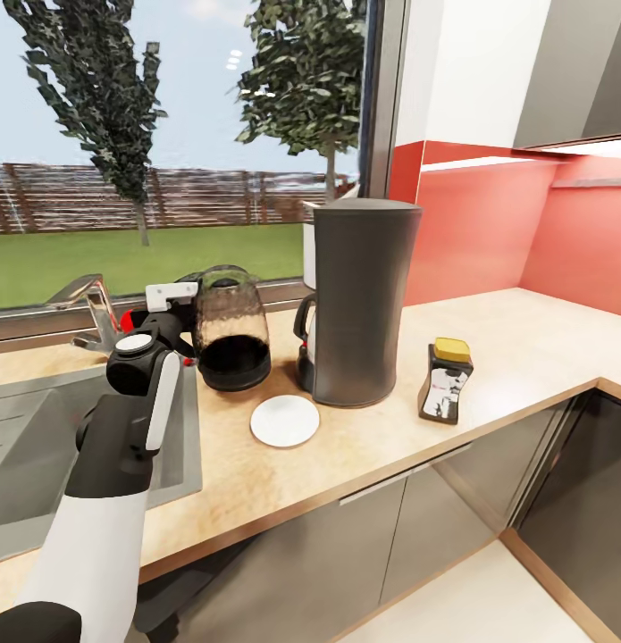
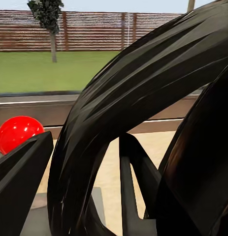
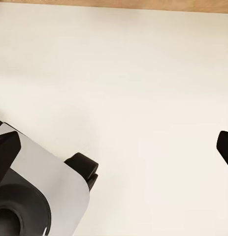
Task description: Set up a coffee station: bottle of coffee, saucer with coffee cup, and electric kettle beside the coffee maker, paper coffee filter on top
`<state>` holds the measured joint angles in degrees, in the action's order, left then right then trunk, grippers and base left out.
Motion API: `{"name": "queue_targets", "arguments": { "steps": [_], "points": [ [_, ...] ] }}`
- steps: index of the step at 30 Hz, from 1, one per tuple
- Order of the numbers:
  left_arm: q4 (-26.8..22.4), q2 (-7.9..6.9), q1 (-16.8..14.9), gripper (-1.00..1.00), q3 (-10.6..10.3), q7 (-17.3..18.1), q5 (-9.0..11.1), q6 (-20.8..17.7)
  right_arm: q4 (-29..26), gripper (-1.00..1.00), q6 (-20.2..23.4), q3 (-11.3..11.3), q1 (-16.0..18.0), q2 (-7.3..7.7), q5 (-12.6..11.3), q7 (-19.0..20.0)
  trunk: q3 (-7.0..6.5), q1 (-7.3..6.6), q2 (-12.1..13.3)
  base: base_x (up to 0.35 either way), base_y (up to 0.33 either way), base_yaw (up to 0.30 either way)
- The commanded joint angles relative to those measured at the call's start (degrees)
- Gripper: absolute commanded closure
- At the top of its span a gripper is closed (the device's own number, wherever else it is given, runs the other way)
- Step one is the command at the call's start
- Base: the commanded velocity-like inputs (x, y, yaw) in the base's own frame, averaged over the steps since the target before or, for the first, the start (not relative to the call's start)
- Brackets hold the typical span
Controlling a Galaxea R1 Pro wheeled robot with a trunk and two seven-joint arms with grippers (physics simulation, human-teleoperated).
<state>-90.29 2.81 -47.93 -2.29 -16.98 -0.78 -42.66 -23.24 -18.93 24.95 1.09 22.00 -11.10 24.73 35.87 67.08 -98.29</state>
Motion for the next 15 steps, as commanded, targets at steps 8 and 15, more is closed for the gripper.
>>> {"name": "queue_targets", "arguments": {
  "steps": [8, 15],
  "points": [
    [-0.1, 0.0, -0.1, 1.0, -0.1, -0.3, -0.3, -0.3, 0.0, -1.0, -0.1, 0.4, 0.1, 0.06, -0.6, 0.2, 0.06, -0.01, 0.0, 0.0, 0.0, 0.0],
    [-0.1, 0.08, -0.1, 1.0, -0.5, -0.3, -0.4, -0.4, 0.0, -1.0, -0.1, 0.4, 0.1, 0.06, -0.6, 0.2, 0.06, -0.01, 0.0, 0.0, 0.0, 0.0]
  ]
}}
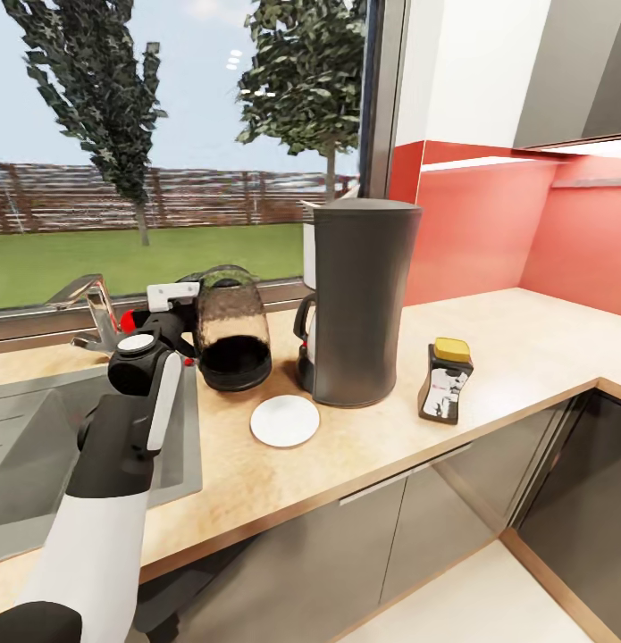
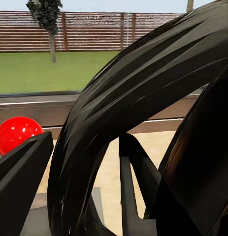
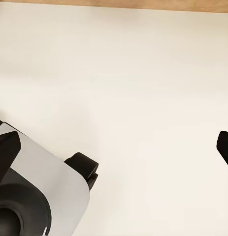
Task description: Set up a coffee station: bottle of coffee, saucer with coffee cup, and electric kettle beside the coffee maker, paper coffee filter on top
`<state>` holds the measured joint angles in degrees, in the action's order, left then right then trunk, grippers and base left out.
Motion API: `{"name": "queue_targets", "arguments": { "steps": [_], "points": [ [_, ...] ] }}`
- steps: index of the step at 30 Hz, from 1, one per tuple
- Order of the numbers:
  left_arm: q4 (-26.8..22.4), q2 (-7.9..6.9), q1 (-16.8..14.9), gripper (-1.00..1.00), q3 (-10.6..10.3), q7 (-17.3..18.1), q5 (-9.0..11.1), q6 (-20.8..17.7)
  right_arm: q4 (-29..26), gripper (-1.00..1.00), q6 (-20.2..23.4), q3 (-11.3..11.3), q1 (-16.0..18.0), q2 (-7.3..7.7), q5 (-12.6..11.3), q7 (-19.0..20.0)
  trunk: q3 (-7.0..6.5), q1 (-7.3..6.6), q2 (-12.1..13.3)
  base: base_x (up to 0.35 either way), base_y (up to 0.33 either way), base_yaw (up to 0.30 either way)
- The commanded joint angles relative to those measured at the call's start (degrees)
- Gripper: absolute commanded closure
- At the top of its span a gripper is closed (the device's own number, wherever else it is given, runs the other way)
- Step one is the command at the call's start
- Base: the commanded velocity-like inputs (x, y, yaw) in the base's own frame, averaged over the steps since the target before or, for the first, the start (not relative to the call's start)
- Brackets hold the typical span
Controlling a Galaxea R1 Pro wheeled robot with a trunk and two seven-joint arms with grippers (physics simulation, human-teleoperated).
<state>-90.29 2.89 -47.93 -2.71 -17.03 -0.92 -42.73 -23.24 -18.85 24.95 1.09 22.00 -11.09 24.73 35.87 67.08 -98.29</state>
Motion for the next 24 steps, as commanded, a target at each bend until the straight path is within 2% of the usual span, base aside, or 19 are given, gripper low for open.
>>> {"name": "queue_targets", "arguments": {
  "steps": [1, 8, 13, 24],
  "points": [
    [-0.1, 0.29, -0.1, 1.0, -0.5, -0.3, -0.3, -0.4, 0.0, -1.0, -0.1, 0.4, 0.1, 0.06, -0.6, 0.1, 0.06, -0.01, 0.0, 0.0, 0.0, 0.0],
    [-0.1, 1.16, -0.4, 1.0, -1.1, -0.4, -0.5, -4.5, 0.0, -1.0, -0.1, 0.4, 0.1, 0.06, -0.6, 0.1, 0.06, -0.01, 0.0, 0.0, 0.0, 0.0],
    [-0.1, 1.76, -0.6, 1.0, -1.2, -0.4, -0.6, -4.8, 0.0, -1.0, -0.1, 0.4, 0.1, 0.06, -0.6, 0.1, 0.06, -0.01, 0.0, 0.0, 0.0, 0.0],
    [-0.1, 1.85, -0.7, 1.0, -1.2, -0.4, -0.7, -4.8, 0.0, -1.0, -0.1, 0.4, 0.1, 0.06, -0.6, 0.1, 0.06, -0.01, 0.0, 0.0, 0.0, 0.0]
  ]
}}
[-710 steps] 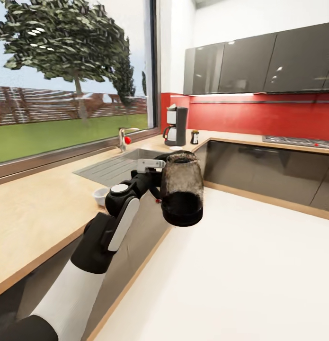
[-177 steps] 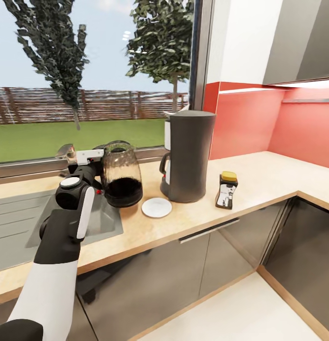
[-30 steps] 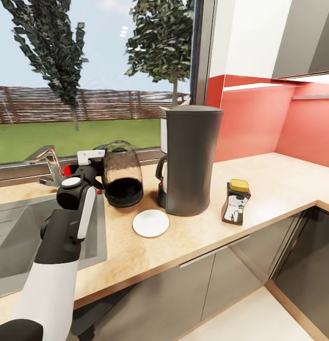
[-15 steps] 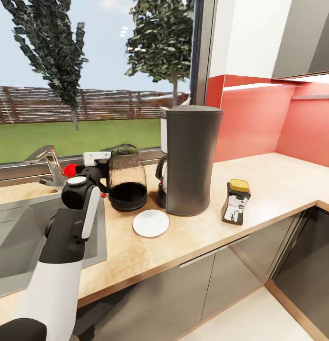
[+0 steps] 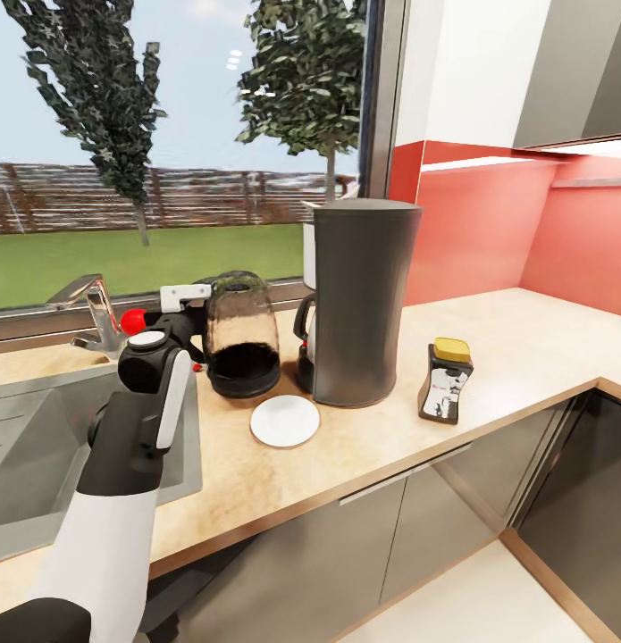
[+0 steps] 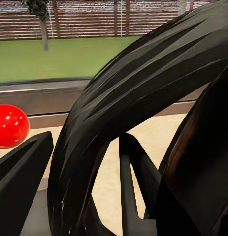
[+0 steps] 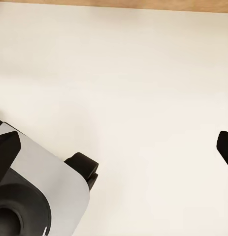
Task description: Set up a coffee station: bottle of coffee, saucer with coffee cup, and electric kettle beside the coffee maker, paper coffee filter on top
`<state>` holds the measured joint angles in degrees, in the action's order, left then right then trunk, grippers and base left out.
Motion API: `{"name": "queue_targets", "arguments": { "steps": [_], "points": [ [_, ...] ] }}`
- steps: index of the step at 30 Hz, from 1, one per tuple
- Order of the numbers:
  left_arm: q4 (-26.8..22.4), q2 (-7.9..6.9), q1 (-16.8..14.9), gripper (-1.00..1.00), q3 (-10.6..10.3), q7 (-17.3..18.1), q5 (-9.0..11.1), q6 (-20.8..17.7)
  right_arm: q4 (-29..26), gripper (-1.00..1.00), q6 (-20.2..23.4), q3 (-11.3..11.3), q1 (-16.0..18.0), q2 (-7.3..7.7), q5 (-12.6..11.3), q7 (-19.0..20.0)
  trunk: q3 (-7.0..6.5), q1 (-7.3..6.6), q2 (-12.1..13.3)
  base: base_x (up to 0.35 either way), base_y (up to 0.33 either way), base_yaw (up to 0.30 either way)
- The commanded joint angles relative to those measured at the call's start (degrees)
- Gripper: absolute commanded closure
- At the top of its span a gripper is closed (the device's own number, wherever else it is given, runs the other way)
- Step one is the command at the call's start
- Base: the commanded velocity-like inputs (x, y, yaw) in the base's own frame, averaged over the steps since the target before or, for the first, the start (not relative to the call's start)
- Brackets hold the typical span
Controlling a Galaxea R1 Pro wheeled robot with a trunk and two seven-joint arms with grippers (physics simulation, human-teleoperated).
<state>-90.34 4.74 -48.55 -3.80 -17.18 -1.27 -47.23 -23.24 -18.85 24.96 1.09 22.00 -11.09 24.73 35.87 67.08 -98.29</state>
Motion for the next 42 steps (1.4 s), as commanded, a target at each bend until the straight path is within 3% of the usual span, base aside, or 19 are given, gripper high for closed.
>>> {"name": "queue_targets", "arguments": {
  "steps": [1, 4, 6, 7, 8, 12, 30, 42],
  "points": [
    [0.0, 0.0, -0.1, 1.0, -0.1, -0.2, -0.3, -0.3, 0.0, -1.0, -0.1, 0.4, 0.1, 0.06, -0.6, 0.1, 0.06, -0.01, 0.0, 0.0, 0.0, 0.0],
    [-0.1, 0.0, -0.1, 1.0, -0.1, -0.2, -0.4, -0.3, 0.0, -1.0, -0.1, 0.4, 0.1, 0.06, -0.6, 0.1, 0.06, -0.01, 0.0, 0.0, 0.0, 0.0],
    [-0.1, 0.0, -0.5, 1.0, -0.1, -0.2, -2.0, -0.4, 0.0, -1.0, -0.1, 0.4, 0.1, 0.06, -0.6, 0.1, 0.06, -0.01, 0.0, 0.0, 0.0, 0.0],
    [-0.1, 0.02, -0.7, 1.0, -0.1, -0.2, -4.4, -0.4, 0.0, -1.0, -0.1, 0.4, 0.1, 0.06, -0.6, 0.1, 0.06, -0.01, 0.0, 0.0, 0.0, 0.0],
    [-0.1, 0.05, -0.8, 1.0, -0.1, -0.1, -5.4, -0.4, 0.0, -1.0, -0.1, 0.4, 0.1, 0.06, -0.6, 0.1, 0.06, -0.01, 0.0, 0.0, 0.0, 0.0],
    [-0.2, 0.08, -0.9, 1.0, -0.2, -0.1, -7.0, -0.4, 0.0, -1.0, -0.1, 0.4, 0.1, 0.06, -0.6, 0.1, 0.06, -0.01, 0.0, 0.0, 0.0, 0.0],
    [0.0, 0.56, -2.0, 1.0, -0.1, 0.0, -7.4, -0.4, 0.0, -1.0, -0.1, 0.4, 0.1, 0.06, -0.6, 0.1, 0.06, -0.01, 0.0, 0.0, 0.0, 0.0],
    [0.0, 0.55, -2.0, 1.0, -0.1, 0.1, -7.4, -0.4, 0.0, -1.0, -0.1, 0.4, 0.1, 0.06, -0.6, 0.1, 1.31, 1.53, -2.8, 0.0, 0.0, 0.0]
  ]
}}
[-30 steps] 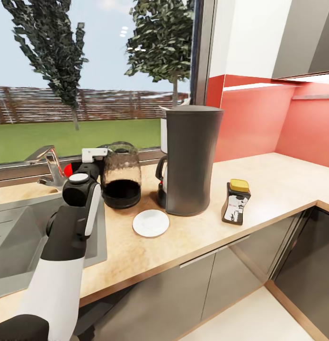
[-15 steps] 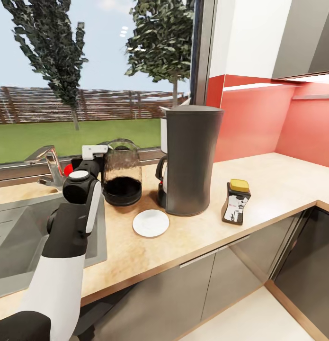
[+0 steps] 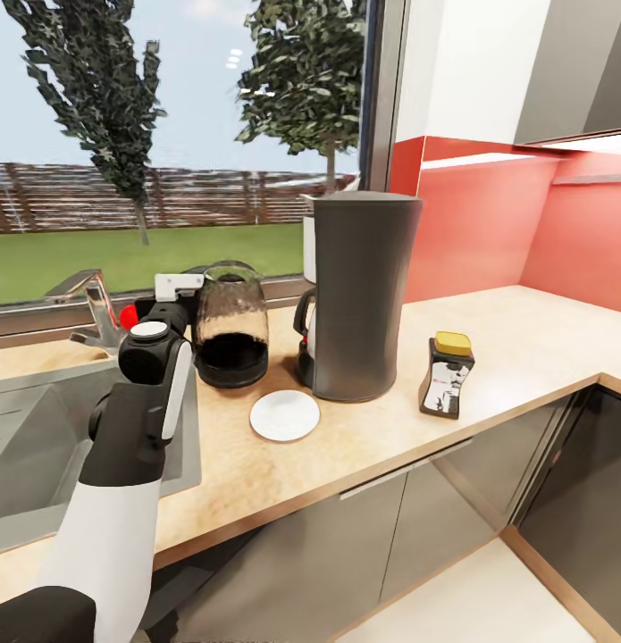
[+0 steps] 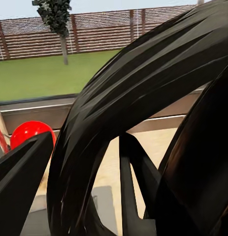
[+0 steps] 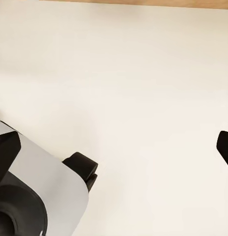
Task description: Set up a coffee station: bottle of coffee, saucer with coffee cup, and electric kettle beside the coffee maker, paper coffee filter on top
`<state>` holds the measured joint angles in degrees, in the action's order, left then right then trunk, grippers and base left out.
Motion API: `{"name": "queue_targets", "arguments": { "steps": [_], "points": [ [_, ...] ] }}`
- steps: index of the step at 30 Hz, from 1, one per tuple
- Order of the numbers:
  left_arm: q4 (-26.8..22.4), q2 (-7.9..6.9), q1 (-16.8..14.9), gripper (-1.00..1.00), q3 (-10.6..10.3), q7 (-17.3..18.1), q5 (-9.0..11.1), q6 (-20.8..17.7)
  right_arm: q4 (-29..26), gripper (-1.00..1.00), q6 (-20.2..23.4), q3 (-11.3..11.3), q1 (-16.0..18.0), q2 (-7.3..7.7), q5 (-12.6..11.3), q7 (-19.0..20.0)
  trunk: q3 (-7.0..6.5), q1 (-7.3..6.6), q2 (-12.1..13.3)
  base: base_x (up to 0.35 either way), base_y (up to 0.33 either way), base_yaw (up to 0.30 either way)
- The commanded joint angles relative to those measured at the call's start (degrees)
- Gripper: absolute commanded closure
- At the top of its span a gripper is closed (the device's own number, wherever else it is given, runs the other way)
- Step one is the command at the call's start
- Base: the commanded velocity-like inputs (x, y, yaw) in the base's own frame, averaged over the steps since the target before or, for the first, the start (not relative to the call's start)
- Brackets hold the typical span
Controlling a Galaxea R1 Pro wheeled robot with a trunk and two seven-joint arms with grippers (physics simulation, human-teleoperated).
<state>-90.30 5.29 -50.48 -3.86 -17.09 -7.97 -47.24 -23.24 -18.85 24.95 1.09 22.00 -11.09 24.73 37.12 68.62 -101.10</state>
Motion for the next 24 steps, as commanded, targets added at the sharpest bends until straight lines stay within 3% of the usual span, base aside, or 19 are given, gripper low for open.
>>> {"name": "queue_targets", "arguments": {
  "steps": [1, 24],
  "points": [
    [0.0, -0.01, -0.1, 1.0, -0.1, 0.0, -0.7, -0.4, 0.0, -1.0, -0.1, 0.4, 0.1, 0.06, -0.6, 0.1, 0.06, -0.01, 0.0, 0.0, 0.0, 0.0],
    [0.0, -0.02, -0.1, 1.0, -0.1, -0.1, -0.7, -0.4, 0.0, -1.0, -0.1, 0.4, 0.1, 0.06, -0.6, 0.1, 1.85, 2.19, -4.0, 0.0, 0.0, 0.0]
  ]
}}
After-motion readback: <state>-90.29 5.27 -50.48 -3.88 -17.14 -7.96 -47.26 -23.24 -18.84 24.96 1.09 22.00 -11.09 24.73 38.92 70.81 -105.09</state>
